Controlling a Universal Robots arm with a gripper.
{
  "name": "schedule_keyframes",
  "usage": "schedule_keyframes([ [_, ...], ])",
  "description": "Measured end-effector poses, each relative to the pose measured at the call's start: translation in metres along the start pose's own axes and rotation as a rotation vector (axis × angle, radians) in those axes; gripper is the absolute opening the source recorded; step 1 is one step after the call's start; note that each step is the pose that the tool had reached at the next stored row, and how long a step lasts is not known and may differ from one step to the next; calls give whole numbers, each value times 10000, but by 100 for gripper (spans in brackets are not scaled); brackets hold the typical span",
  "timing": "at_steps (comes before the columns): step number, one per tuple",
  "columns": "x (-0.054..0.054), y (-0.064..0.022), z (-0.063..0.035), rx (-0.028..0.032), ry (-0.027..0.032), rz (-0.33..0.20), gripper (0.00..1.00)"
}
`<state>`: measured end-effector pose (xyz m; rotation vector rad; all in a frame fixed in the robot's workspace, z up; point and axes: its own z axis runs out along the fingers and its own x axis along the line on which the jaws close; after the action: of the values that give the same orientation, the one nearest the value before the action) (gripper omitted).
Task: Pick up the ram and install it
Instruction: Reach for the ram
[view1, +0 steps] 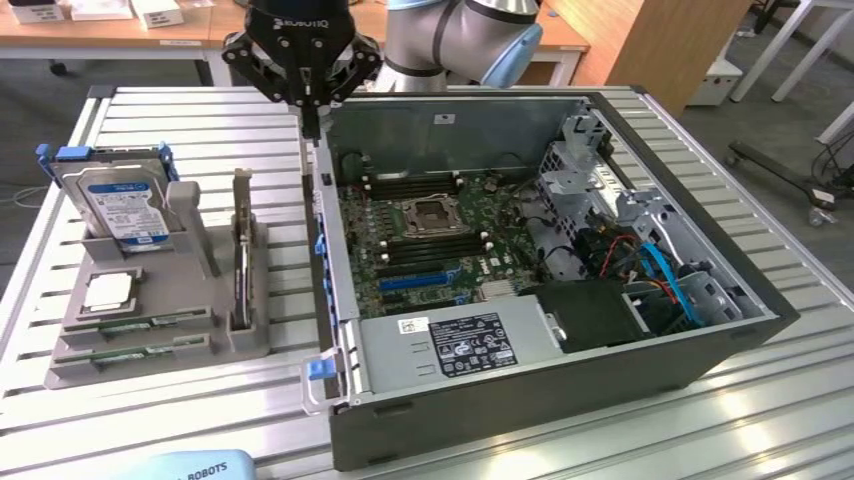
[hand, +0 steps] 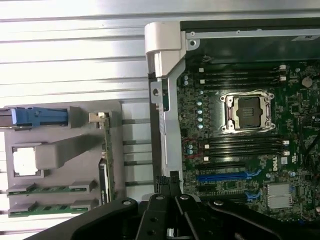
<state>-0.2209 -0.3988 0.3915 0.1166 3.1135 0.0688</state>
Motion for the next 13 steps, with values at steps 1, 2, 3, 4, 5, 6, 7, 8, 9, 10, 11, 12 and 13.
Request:
schedule_keyframes([
  [1, 23, -1, 0, -1, 0, 0, 10],
  [2, 46, -2, 0, 0, 0, 0, 10],
  [3, 64, -3, 0, 0, 0, 0, 10],
  [4, 81, -3, 1, 0, 0, 0, 10],
  [5, 98, -4, 2, 0, 0, 1, 10],
  [6, 120, -5, 2, -1, 0, 0, 10],
  [7, 147, -6, 2, 0, 0, 1, 10],
  [8, 175, -8, 2, 1, 0, 2, 10],
  [9, 199, -10, 2, -1, -1, 1, 10],
  [10, 225, -12, 2, -1, 0, 0, 10],
  [11, 253, -14, 2, -1, 0, -1, 10],
  [12, 280, -16, 1, 0, 0, -1, 10],
  [13, 305, -18, 1, 0, 0, 1, 10],
])
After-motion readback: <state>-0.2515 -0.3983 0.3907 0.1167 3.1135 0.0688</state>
